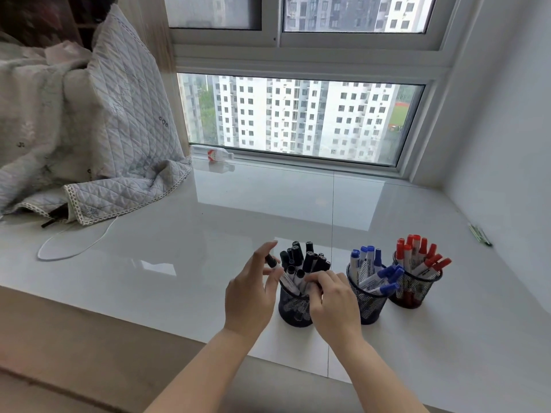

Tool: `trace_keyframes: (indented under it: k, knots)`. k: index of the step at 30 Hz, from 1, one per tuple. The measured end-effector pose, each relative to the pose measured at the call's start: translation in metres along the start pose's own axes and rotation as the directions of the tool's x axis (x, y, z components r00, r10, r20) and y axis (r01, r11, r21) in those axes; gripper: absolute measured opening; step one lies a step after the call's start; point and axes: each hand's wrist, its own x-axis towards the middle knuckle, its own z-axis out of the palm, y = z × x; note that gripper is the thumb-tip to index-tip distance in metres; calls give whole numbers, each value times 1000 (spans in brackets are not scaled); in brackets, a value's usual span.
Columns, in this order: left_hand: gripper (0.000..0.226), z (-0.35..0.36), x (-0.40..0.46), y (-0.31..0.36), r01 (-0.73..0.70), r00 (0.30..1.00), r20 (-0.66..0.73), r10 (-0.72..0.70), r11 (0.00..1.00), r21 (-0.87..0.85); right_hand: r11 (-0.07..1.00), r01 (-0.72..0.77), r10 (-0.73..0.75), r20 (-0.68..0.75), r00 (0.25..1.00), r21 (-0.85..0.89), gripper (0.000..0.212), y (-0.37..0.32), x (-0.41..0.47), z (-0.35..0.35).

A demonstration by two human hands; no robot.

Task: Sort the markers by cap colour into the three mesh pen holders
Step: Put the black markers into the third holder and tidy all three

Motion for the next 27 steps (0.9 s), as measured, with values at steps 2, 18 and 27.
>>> trace_keyframes:
  k: [2,18,27]
  knots:
    - [51,3,0,1,-76,997,-4,76,997,22,999,-9,9,1,1000,42,17,0,-1,-1]
    - [40,18,-33,-2,-132,987,104,123,988,85,998,47,-48,27,998,48,12,2,-20,-11]
    - [12,17,-19,-1,113,987,129,-99,988,-103,982,156,-162,-47,986,-110,16,-10,-17,-8]
